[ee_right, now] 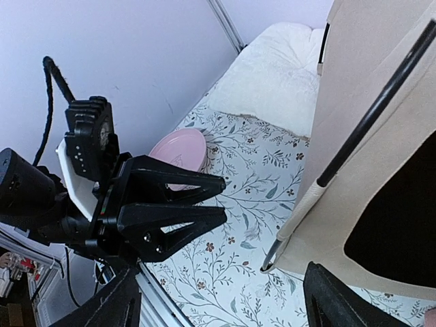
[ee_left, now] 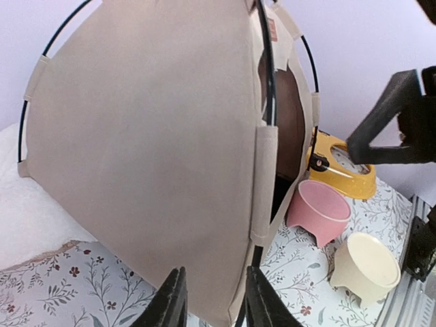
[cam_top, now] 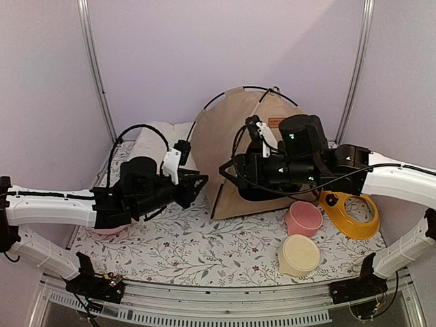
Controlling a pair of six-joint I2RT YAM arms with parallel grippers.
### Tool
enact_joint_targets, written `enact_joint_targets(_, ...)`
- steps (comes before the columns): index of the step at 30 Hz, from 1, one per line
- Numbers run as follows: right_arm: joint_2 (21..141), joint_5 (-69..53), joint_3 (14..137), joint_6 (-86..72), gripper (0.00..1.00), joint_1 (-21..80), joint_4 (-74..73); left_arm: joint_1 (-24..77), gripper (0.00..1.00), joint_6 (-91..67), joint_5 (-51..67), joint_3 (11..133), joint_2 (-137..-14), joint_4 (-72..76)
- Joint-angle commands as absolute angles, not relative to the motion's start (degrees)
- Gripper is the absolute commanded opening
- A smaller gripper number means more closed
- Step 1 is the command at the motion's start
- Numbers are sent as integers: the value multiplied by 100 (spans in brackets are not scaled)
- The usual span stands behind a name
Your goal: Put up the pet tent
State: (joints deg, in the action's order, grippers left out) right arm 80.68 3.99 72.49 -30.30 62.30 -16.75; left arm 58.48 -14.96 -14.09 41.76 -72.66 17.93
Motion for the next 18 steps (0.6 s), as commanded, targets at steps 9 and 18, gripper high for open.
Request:
enact_joint_targets(9, 7044, 631, 6981, -2736, 87, 5200, -2184, 4528, 47, -3169, -2125, 4900, -6783, 135)
enact_joint_targets(18, 6754, 525, 6640, -2683, 99, 4666, -2172, 2269, 73, -3336, -762, 4940, -6893, -295)
